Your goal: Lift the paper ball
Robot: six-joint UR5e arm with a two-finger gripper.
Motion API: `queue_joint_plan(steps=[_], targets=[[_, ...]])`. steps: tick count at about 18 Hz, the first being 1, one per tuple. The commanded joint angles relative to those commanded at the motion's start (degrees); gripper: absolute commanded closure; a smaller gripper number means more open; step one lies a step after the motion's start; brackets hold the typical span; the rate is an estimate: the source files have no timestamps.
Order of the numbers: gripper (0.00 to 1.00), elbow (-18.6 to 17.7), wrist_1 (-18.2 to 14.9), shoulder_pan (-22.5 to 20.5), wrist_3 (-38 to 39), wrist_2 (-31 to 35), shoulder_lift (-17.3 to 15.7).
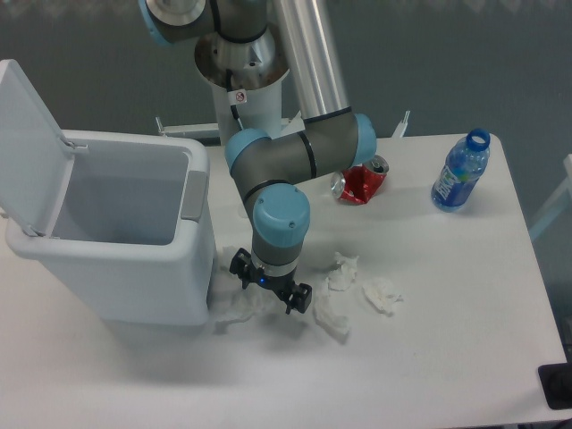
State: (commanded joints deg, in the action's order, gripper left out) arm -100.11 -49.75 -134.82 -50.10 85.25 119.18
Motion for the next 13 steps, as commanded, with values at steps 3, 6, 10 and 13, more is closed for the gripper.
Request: queue_joint_plan(steps=[3,6,10,13], targets=[[0.05,0.4,0.1,0.8,1.3,0.0,0.3],[0.12,0.6,0.1,1.1,1.7,0.0,0.9],[0.29,0.8,0.2,1.8,2.9,0.2,1.6],[0.53,0.8,0.2,1.8,3.0,0.3,1.8]])
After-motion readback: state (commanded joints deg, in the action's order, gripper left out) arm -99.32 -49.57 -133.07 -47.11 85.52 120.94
